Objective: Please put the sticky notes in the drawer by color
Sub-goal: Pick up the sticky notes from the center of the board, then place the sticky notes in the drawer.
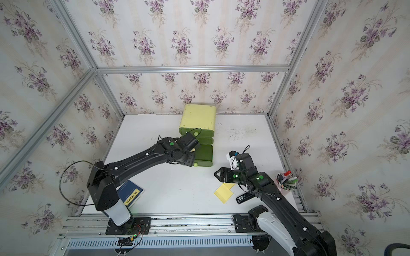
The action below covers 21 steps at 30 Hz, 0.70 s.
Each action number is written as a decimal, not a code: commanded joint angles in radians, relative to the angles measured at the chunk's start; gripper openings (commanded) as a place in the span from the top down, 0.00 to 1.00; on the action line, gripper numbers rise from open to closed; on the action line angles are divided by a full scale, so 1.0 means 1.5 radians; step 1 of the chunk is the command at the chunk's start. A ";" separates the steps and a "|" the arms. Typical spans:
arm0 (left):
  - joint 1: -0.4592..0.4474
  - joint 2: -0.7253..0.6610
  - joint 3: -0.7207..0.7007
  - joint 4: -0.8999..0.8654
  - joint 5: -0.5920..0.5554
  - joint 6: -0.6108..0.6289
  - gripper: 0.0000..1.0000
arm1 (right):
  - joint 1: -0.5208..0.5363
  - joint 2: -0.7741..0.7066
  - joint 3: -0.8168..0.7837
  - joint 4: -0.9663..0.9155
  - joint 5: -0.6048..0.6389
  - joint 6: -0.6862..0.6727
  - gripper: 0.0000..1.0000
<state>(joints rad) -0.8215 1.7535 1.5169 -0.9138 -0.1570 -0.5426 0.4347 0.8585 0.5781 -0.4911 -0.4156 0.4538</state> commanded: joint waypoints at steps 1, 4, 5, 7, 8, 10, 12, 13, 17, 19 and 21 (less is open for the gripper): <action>0.011 0.033 0.034 -0.020 0.003 0.047 0.33 | 0.001 -0.005 0.002 0.007 0.005 0.006 0.23; 0.020 0.057 0.046 -0.015 0.013 0.047 0.33 | 0.001 -0.004 0.002 0.010 0.005 0.007 0.23; 0.020 0.062 0.046 -0.006 0.016 0.048 0.33 | 0.002 -0.004 0.001 0.012 0.006 0.007 0.23; 0.023 0.074 0.053 -0.003 0.010 0.051 0.32 | 0.001 -0.002 0.000 0.014 0.006 0.007 0.23; 0.026 0.083 0.059 -0.007 0.006 0.052 0.32 | 0.001 0.000 -0.001 0.015 0.006 0.006 0.23; 0.026 0.094 0.065 -0.016 0.002 0.051 0.32 | 0.001 0.003 0.000 0.015 0.007 0.004 0.23; 0.027 0.094 0.055 -0.004 -0.007 0.049 0.32 | 0.001 0.003 -0.002 0.017 0.008 0.004 0.23; 0.027 0.095 0.050 0.005 -0.016 0.046 0.31 | 0.001 0.002 -0.002 0.018 0.010 0.004 0.23; 0.036 0.102 0.040 0.031 -0.027 0.049 0.31 | 0.002 0.005 -0.002 0.020 0.009 0.003 0.23; 0.041 0.101 0.034 0.047 -0.024 0.045 0.31 | 0.001 0.002 -0.004 0.020 0.008 0.005 0.23; 0.042 0.101 0.034 0.064 -0.017 0.044 0.31 | 0.001 -0.001 -0.003 0.019 0.010 0.005 0.23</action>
<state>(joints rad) -0.7589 1.8996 1.5681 -0.8715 -0.1753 -0.4789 0.4347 0.8627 0.5732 -0.4896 -0.4080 0.4644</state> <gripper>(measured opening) 0.691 0.772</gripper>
